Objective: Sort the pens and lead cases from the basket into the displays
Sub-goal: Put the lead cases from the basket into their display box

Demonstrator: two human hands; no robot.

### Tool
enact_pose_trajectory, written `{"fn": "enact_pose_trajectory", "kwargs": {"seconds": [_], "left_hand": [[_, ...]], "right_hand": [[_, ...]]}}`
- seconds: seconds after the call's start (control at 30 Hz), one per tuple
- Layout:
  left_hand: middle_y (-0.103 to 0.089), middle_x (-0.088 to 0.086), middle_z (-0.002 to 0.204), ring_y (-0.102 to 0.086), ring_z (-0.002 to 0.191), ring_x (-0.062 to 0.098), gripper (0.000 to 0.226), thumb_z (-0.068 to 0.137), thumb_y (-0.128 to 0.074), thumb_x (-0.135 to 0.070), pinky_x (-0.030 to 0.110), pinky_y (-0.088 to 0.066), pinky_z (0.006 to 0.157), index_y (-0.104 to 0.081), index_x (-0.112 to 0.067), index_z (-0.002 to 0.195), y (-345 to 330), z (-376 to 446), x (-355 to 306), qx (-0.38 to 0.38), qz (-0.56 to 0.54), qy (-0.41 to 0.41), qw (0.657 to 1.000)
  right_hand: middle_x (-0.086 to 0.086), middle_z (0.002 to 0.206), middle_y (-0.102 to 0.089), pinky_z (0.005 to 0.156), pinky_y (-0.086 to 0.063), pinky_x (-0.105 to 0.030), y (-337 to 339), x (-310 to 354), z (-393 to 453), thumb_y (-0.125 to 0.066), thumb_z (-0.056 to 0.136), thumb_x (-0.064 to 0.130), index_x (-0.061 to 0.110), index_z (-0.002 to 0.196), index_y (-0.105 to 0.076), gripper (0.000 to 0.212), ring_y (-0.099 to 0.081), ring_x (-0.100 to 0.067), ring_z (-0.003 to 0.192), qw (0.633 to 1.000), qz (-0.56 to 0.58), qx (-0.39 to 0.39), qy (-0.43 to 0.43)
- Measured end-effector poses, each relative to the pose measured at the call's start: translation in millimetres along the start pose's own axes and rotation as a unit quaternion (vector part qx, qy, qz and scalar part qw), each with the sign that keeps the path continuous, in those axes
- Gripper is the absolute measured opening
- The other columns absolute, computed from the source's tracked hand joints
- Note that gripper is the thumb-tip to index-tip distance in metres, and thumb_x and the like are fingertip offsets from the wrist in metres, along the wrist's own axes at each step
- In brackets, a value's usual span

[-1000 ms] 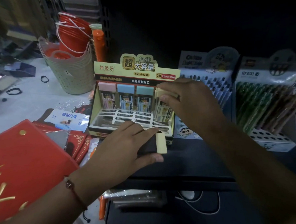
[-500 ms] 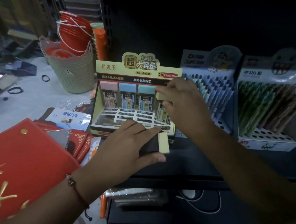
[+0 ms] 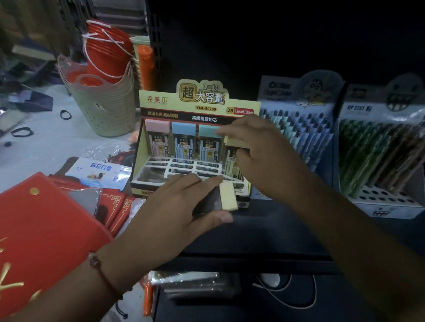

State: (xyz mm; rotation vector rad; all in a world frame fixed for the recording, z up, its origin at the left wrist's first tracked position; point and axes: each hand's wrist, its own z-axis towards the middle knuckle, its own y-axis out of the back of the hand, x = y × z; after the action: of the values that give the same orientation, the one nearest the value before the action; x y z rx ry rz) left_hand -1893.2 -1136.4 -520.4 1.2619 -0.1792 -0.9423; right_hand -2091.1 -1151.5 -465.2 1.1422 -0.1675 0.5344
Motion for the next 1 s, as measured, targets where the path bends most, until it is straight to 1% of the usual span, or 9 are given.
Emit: {"fn": "enact_pose_trajectory", "kwargs": {"seconds": [0.07, 0.17, 0.23, 0.33, 0.4, 0.5, 0.77, 0.9, 1.0], "left_hand": [[-0.051, -0.018, 0.107, -0.043, 0.1, 0.001, 0.073, 0.085, -0.031, -0.078, 0.014, -0.037, 0.084, -0.037, -0.038, 0.146, 1.2, 0.0, 1.5, -0.01, -0.029, 0.02, 0.999], [-0.058, -0.014, 0.111, -0.051, 0.102, 0.001, 0.063, 0.089, -0.032, -0.073, 0.025, -0.045, 0.086, -0.044, -0.039, 0.141, 4.1, 1.0, 2.5, -0.042, -0.096, 0.036, 0.994], [-0.063, -0.012, 0.098, -0.057, 0.093, 0.003, 0.049, 0.093, -0.033, -0.066, 0.028, -0.048, 0.076, -0.052, -0.043, 0.131, 5.6, 1.8, 1.1, -0.069, -0.139, 0.032, 0.987], [-0.065, -0.007, 0.075, -0.063, 0.073, 0.008, 0.032, 0.095, -0.031, -0.065, 0.034, -0.05, 0.061, -0.058, -0.056, 0.11, 6.2, 2.0, -4.2, -0.115, -0.186, 0.042, 0.975], [-0.063, -0.012, 0.066, -0.06, 0.061, 0.004, 0.033, 0.098, -0.033, -0.059, 0.024, -0.048, 0.053, -0.063, -0.046, 0.093, 5.8, 1.7, -8.7, -0.138, -0.213, 0.054, 0.966], [-0.052, -0.02, 0.055, -0.048, 0.049, 0.0, 0.031, 0.101, -0.04, -0.045, 0.011, -0.03, 0.046, -0.062, -0.034, 0.081, 6.6, 3.2, -15.0, -0.156, -0.214, 0.067, 0.962], [-0.057, -0.017, 0.065, -0.057, 0.062, 0.004, 0.02, 0.095, -0.053, -0.047, 0.014, -0.036, 0.052, -0.067, -0.033, 0.101, 7.4, 5.3, -13.6, -0.137, -0.148, 0.077, 0.976], [-0.067, -0.02, 0.096, -0.062, 0.081, -0.004, 0.029, 0.095, -0.055, -0.04, 0.01, -0.047, 0.067, -0.062, -0.036, 0.122, 7.6, 4.4, -10.8, -0.136, -0.117, 0.091, 0.98], [-0.064, -0.019, 0.105, -0.057, 0.087, -0.004, 0.029, 0.095, -0.054, -0.037, 0.016, -0.047, 0.078, -0.063, -0.032, 0.121, 5.0, 2.7, -7.9, -0.124, -0.056, 0.069, 0.988]], "right_hand": [[0.018, 0.121, -0.052, 0.094, -0.039, -0.017, 9.4, 5.5, -3.0, -0.052, 0.086, -0.006, 0.034, 0.123, -0.066, 0.056, -0.047, 0.001, 0.113, 0.994, 0.083, 0.068, -0.005], [0.02, 0.124, -0.059, 0.095, -0.048, -0.029, 20.3, 11.9, -8.4, -0.061, 0.087, 0.003, 0.039, 0.116, -0.069, 0.047, -0.055, 0.003, 0.111, 0.972, 0.166, 0.164, -0.02], [0.02, 0.118, -0.064, 0.096, -0.051, -0.038, 21.3, 14.2, -11.5, -0.07, 0.088, 0.015, 0.037, 0.112, -0.071, 0.033, -0.06, -0.003, 0.109, 0.965, 0.188, 0.18, -0.022], [0.018, 0.106, -0.069, 0.095, -0.052, -0.037, 19.4, 16.0, -14.5, -0.076, 0.086, 0.027, 0.03, 0.105, -0.074, 0.02, -0.062, 0.0, 0.104, 0.959, 0.224, 0.173, -0.024], [0.015, 0.1, -0.071, 0.091, -0.054, -0.038, 19.4, 15.0, -15.2, -0.076, 0.086, 0.024, 0.028, 0.101, -0.074, 0.015, -0.066, -0.002, 0.097, 0.957, 0.236, 0.166, -0.03], [0.01, 0.099, -0.074, 0.093, -0.055, -0.042, 21.0, 11.3, -15.4, -0.075, 0.088, 0.022, 0.026, 0.103, -0.073, 0.016, -0.07, -0.006, 0.093, 0.951, 0.251, 0.173, -0.052], [0.007, 0.095, -0.075, 0.075, -0.058, -0.022, 27.3, 1.3, -12.9, -0.07, 0.091, 0.023, 0.028, 0.102, -0.073, 0.013, -0.071, -0.008, 0.083, 0.949, 0.266, 0.149, -0.083], [0.002, 0.096, -0.074, 0.068, -0.054, -0.018, 36.8, -7.9, -8.8, -0.066, 0.094, 0.023, 0.025, 0.107, -0.073, 0.015, -0.068, -0.01, 0.083, 0.961, 0.244, 0.098, -0.088], [0.006, 0.101, -0.071, 0.068, -0.052, -0.016, 42.9, -14.6, -4.8, -0.066, 0.093, 0.021, 0.028, 0.106, -0.071, 0.015, -0.066, -0.005, 0.082, 0.965, 0.24, 0.035, -0.101]]}}
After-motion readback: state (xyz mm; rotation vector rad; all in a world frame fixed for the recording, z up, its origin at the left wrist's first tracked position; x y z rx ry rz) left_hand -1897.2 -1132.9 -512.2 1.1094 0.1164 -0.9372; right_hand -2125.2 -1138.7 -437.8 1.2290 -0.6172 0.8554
